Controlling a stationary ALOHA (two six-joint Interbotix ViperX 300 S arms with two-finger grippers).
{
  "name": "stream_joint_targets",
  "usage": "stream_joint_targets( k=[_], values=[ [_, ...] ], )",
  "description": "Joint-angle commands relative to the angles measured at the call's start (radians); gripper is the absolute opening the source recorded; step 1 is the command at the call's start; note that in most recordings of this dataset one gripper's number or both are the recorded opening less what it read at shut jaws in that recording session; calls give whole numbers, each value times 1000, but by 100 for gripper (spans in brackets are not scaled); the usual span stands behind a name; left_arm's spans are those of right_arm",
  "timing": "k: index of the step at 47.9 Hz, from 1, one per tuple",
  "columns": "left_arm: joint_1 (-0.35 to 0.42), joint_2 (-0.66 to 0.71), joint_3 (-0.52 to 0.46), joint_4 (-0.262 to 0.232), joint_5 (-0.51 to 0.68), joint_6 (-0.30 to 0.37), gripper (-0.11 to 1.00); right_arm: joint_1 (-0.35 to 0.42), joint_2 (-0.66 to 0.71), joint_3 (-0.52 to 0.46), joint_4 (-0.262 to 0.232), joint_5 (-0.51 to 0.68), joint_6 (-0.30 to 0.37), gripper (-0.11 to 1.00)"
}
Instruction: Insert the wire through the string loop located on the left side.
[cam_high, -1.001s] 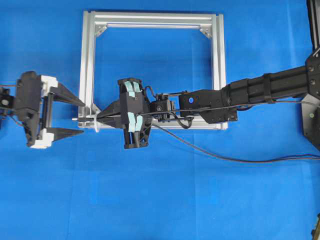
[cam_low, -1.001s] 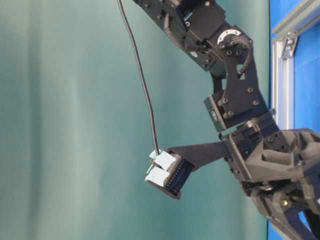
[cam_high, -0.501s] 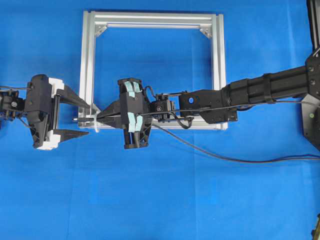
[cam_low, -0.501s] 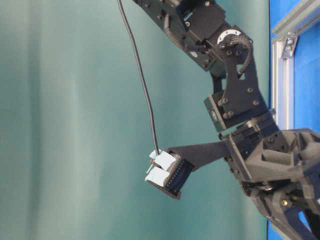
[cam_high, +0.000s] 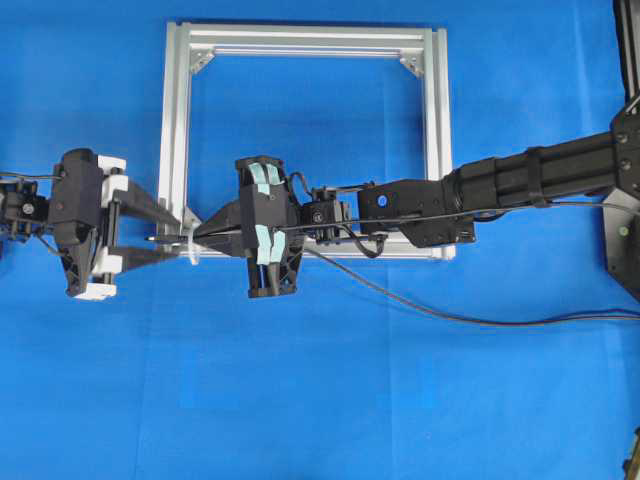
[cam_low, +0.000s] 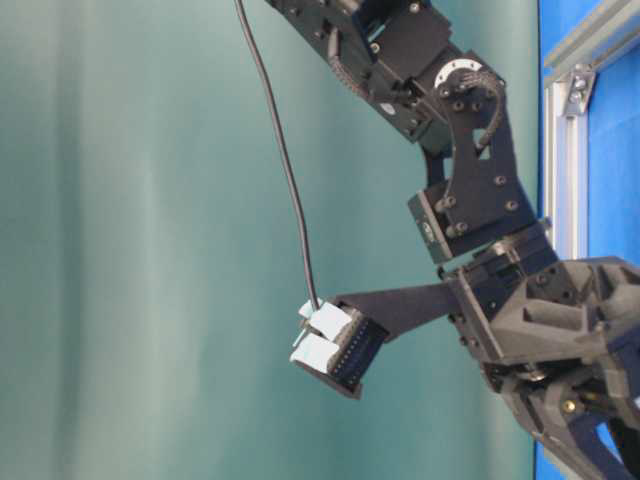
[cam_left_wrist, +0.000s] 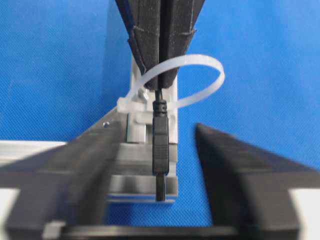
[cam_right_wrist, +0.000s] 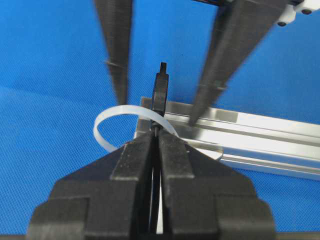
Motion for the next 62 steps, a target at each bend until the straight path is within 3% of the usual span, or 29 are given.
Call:
stream_joint_targets(
  k=[1,4,6,30,35,43,49,62],
  values=[
    [-3,-9,-12,3,-17,3,32,2,-21,-17,2,-3,2,0],
    [-3,-9,-12,2,-23,3,14,2,-21,-17,2,-3,2,0],
    [-3,-9,-12,3,-26,3,7,2,-21,-17,2,-3,2,0],
    [-3,-11,-6,3,-18,2,8,2,-21,-17,2,-2,2,1],
    [-3,-11,-5,3,-17,2,8,0,-21,-17,6,0,3,19],
    [-3,-11,-5,3,-12,2,8,2,-21,-15,9,14,6,67],
    [-3,-11,-5,3,-12,2,8,-2,-21,-15,23,18,8,94],
    [-3,-14,-3,3,-12,2,8,-2,-23,-15,25,18,8,96]
  ],
)
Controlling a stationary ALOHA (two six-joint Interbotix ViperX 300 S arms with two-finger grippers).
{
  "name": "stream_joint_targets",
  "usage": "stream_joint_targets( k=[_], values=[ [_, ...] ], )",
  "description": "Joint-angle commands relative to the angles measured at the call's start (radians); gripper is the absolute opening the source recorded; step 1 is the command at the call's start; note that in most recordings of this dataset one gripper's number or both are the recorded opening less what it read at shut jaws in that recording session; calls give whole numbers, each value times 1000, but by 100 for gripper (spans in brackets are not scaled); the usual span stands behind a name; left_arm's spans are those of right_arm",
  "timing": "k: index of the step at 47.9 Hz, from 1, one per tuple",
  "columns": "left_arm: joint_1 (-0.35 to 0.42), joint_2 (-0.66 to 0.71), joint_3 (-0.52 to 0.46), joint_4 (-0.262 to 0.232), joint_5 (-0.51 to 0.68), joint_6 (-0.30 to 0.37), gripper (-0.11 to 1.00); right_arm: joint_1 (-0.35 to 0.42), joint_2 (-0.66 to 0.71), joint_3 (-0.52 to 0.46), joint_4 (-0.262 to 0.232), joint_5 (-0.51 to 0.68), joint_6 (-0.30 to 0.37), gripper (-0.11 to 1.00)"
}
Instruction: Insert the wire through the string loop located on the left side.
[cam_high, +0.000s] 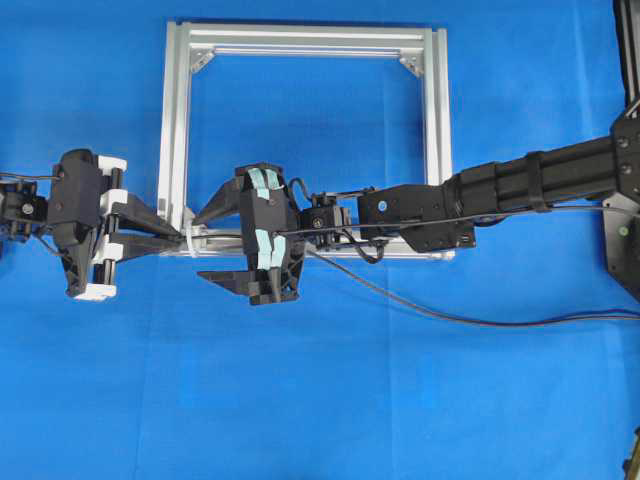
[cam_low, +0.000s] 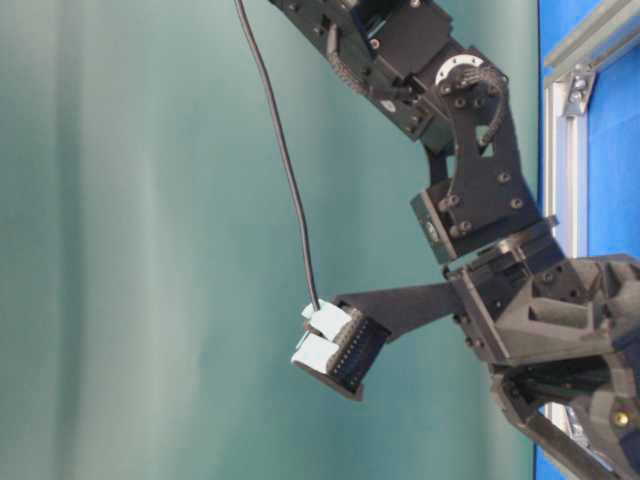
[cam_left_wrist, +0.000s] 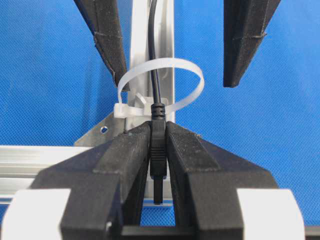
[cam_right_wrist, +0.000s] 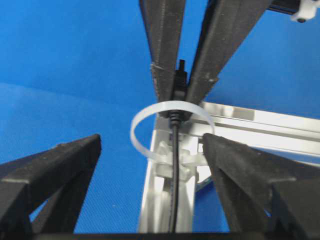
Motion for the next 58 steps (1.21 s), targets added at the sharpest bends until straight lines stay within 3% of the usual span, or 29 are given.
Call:
stream_joint_targets(
  k=[1,11,20,39,50,58],
  values=[
    [-2,-15,-5,2,-5,-2,8,-9,-21,-15,5,-5,2,96],
    [-2,-86,18,2,60,-5,8,-9,-21,-12,5,8,2,96],
    [-2,-238,41,3,212,-32,8,-8,-21,-12,5,14,2,96],
    [-2,-739,83,2,589,-61,8,-9,-21,-14,3,11,0,96],
    [-2,-1005,26,6,839,-58,8,-9,-23,-14,3,9,0,96],
    [0,-1124,-21,17,1003,-54,8,-9,-21,-15,3,11,0,96]
  ],
)
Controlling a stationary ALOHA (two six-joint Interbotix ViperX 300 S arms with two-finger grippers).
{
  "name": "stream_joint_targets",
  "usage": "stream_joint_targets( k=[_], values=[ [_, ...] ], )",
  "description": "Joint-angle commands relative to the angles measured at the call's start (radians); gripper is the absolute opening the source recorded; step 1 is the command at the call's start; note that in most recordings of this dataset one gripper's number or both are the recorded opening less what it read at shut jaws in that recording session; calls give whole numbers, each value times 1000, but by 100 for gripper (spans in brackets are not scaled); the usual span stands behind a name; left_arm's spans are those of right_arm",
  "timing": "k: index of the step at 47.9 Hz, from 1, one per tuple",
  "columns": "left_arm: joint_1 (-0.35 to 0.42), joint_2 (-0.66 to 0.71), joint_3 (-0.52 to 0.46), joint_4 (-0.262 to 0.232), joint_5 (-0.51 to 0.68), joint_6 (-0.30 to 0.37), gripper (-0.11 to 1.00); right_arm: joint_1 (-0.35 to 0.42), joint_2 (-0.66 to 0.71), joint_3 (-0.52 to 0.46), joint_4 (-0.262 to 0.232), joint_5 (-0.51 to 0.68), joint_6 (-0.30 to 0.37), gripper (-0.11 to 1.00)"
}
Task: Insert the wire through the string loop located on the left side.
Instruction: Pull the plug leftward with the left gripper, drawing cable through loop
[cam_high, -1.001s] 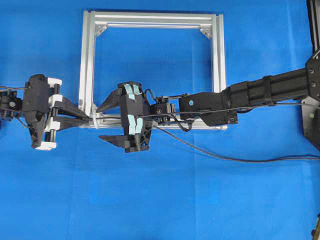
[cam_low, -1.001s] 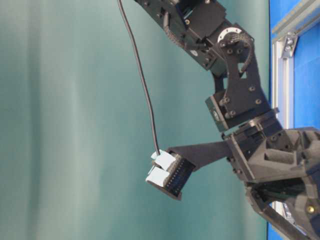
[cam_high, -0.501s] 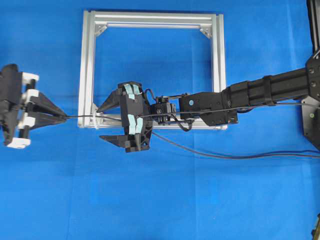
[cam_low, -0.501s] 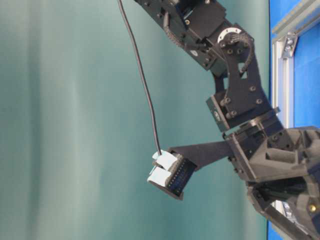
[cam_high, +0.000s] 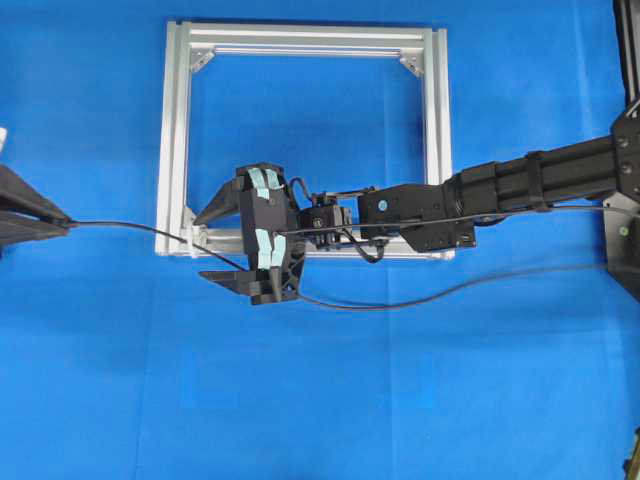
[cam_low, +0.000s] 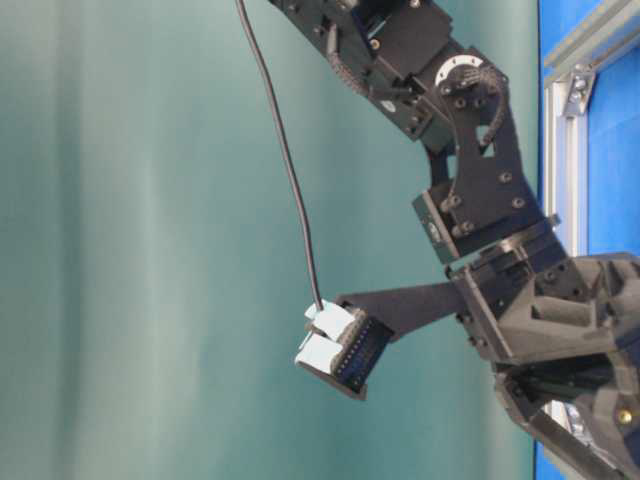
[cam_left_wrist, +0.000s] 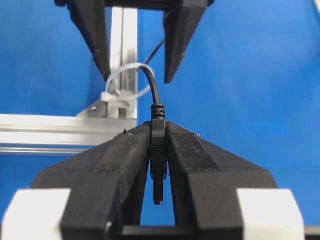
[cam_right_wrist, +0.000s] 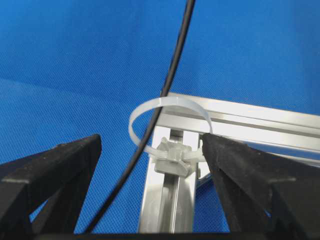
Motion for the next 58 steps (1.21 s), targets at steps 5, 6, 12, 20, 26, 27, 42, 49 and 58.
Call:
stream_joint_targets(
  k=[5,6,12,20,26,27,42,49,58],
  values=[
    [6,-97,-72,8,152,6,8,-9,-21,-14,3,-3,0,96],
    [6,-104,-74,8,164,8,8,-9,-21,-14,3,-3,0,96],
    [8,-101,-66,9,146,8,8,-9,-23,-15,3,-6,0,96],
    [6,-51,-40,8,89,9,8,-11,-21,-15,3,-6,0,96],
    [6,-35,-32,8,75,12,8,-11,-23,-14,3,-5,0,96],
    [6,-35,-32,9,75,14,8,-11,-23,-15,3,-5,0,96],
    [6,-35,-32,8,74,-5,8,-11,-23,-15,3,-6,0,96],
    [6,-31,-28,3,57,-12,19,-11,-23,-17,3,-8,0,96],
    [6,-23,-17,3,57,-18,75,-12,-21,-18,3,-8,0,96]
  ],
)
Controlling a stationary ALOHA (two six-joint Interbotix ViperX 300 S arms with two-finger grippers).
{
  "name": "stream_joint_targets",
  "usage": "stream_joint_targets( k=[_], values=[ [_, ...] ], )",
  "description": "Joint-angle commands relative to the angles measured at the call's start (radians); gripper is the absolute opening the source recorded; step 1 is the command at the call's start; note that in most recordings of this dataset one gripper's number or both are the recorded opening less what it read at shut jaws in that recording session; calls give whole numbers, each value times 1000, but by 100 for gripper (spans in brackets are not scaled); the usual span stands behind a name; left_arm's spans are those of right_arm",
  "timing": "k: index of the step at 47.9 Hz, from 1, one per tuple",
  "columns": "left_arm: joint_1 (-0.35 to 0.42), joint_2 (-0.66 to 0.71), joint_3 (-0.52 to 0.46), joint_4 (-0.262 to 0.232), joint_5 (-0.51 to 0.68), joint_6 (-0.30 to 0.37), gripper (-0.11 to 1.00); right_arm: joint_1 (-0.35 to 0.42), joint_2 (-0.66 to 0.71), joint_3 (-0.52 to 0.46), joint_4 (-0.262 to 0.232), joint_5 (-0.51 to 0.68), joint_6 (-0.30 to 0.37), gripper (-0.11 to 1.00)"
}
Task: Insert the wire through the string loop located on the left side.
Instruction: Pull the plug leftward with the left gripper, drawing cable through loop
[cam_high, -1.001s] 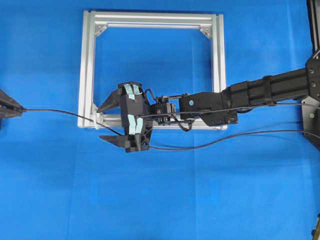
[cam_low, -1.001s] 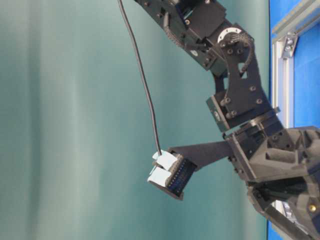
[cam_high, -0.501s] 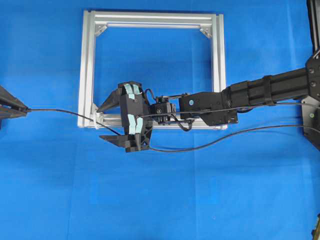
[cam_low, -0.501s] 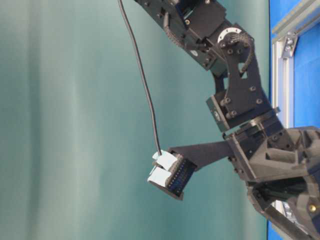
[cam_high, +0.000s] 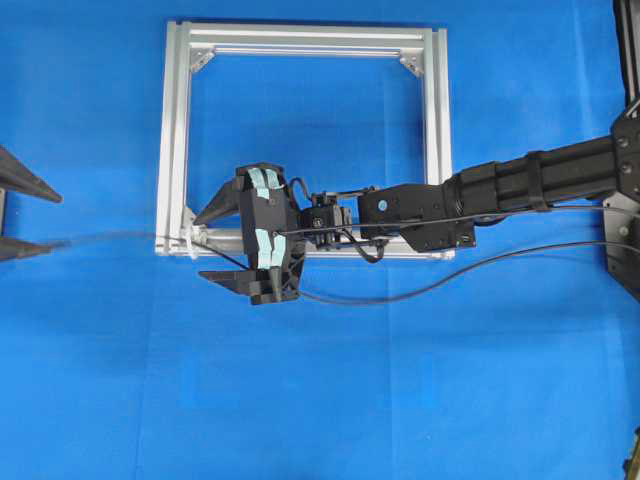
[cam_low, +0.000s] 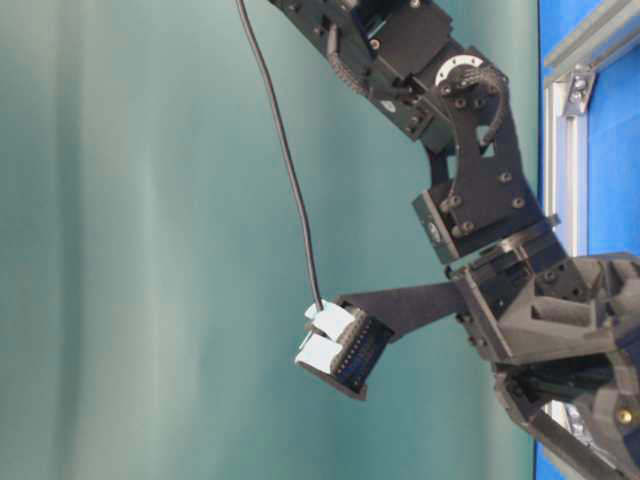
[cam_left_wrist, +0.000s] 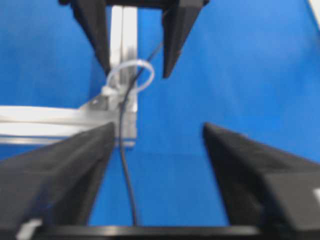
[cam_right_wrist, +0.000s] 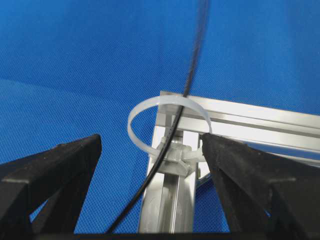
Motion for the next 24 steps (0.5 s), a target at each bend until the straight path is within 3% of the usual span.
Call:
stream_joint_targets(
  k=[1,4,24],
  values=[
    [2,20,-11,-2,-9,0,79,-12,-23,-18,2,-8,0,96],
    [2,20,-11,-2,-11,0,88,-12,-23,-18,2,-8,0,96],
    [2,20,-11,2,-11,2,85,-11,-118,41,2,0,2,96]
  ],
)
